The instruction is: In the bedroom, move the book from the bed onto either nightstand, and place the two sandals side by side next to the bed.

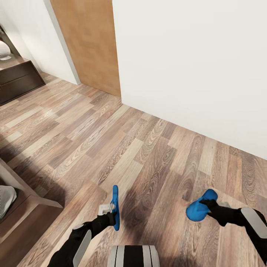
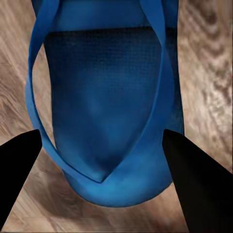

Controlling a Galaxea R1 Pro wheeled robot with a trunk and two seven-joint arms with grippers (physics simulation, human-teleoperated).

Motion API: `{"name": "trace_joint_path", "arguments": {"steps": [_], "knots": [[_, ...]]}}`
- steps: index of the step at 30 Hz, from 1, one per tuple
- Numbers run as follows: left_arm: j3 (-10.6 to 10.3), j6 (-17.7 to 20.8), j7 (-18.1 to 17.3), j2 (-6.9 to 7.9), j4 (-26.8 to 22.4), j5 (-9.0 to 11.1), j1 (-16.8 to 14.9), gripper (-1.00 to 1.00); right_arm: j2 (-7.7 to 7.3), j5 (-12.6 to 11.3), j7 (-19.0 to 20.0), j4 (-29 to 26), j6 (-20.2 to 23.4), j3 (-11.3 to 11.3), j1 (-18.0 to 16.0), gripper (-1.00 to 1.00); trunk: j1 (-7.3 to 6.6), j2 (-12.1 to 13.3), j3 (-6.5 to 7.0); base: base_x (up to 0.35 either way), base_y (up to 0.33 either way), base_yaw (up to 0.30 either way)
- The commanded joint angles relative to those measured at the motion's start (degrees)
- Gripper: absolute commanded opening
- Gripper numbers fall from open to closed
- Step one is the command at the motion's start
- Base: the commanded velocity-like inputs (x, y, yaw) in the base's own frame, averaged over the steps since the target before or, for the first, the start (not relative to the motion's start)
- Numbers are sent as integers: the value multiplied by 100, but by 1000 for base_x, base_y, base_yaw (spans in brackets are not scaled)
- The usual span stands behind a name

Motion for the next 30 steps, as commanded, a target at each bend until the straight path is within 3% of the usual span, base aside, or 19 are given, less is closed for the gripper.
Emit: {"name": "trace_joint_path", "arguments": {"steps": [1,2,3,6,9,11,12,13,14,15,16,17,19,20,21,23,24,28,30], "knots": [[-1,53,3,-1,-5,43,-1,-100,-262,-115,-56,-13,81,-2,9,-100,-3,0,19,0,0,0],[-2,56,2,-3,-5,44,-1,-100,-535,-113,-54,-37,142,2,19,-100,-5,2,41,0,0,0],[-3,57,1,-2,-5,44,-1,-100,-639,-112,-52,-51,168,4,26,-100,-8,3,63,0,0,0],[-4,58,1,-3,-5,44,-1,-100,-782,-91,111,-54,189,8,43,-100,-16,7,130,0,0,0],[-4,58,-4,-3,-5,44,-1,-100,-815,494,355,26,172,14,53,-100,-23,11,196,0,0,0],[-4,58,-6,-4,-5,44,-1,-100,-803,1548,401,1,80,10,55,-100,-29,14,240,0,0,0],[-4,58,-7,-4,-5,44,-1,-100,-797,1874,406,-4,-2,5,55,-100,-31,15,262,0,0,0],[-4,58,-7,-4,-5,44,-1,-100,-786,2558,416,-11,-262,-1,56,-100,-34,16,285,0,0,0],[-7,58,-6,-5,-5,44,-1,-100,-777,3247,430,-11,-632,-2,56,-100,-36,18,307,0,0,0],[-10,57,-7,-5,-5,44,0,-100,-732,4392,464,-14,-1455,19,56,-100,-39,19,329,0,0,0],[-12,56,-7,-5,-5,44,-1,-100,-663,5008,492,-20,-2010,49,56,-100,-41,20,351,0,0,0],[-12,56,-8,-5,-5,44,-1,-100,-622,5216,631,-24,-2216,146,56,-100,-44,22,373,0,0,0],[-12,56,-6,-5,-5,44,-1,-100,-597,5345,1225,-21,-2348,432,56,-100,-49,24,418,0,0,0],[-13,57,-4,-5,-5,44,-1,-100,-591,5378,1653,-17,-2378,557,56,-100,-52,26,440,0,0,0],[-13,54,-2,-5,-5,44,-1,-100,-587,5406,2344,-13,-2389,668,56,-100,-54,27,462,0,0,0],[-13,52,-1,-5,-5,46,-1,-100,-587,5420,3042,-12,-2384,721,56,-100,-59,30,506,0,0,0],[-13,52,0,-5,-2,50,-1,-100,-588,5429,3901,1,-2381,759,56,-100,-62,31,528,0,0,0],[-13,50,0,-7,2,50,-1,-100,-590,5434,5248,70,-2379,804,56,-100,-72,36,617,0,0,0],[-18,51,0,-11,6,52,-1,-100,-595,5438,6299,431,-2380,812,56,-100,-78,39,661,0,0,0]]}}
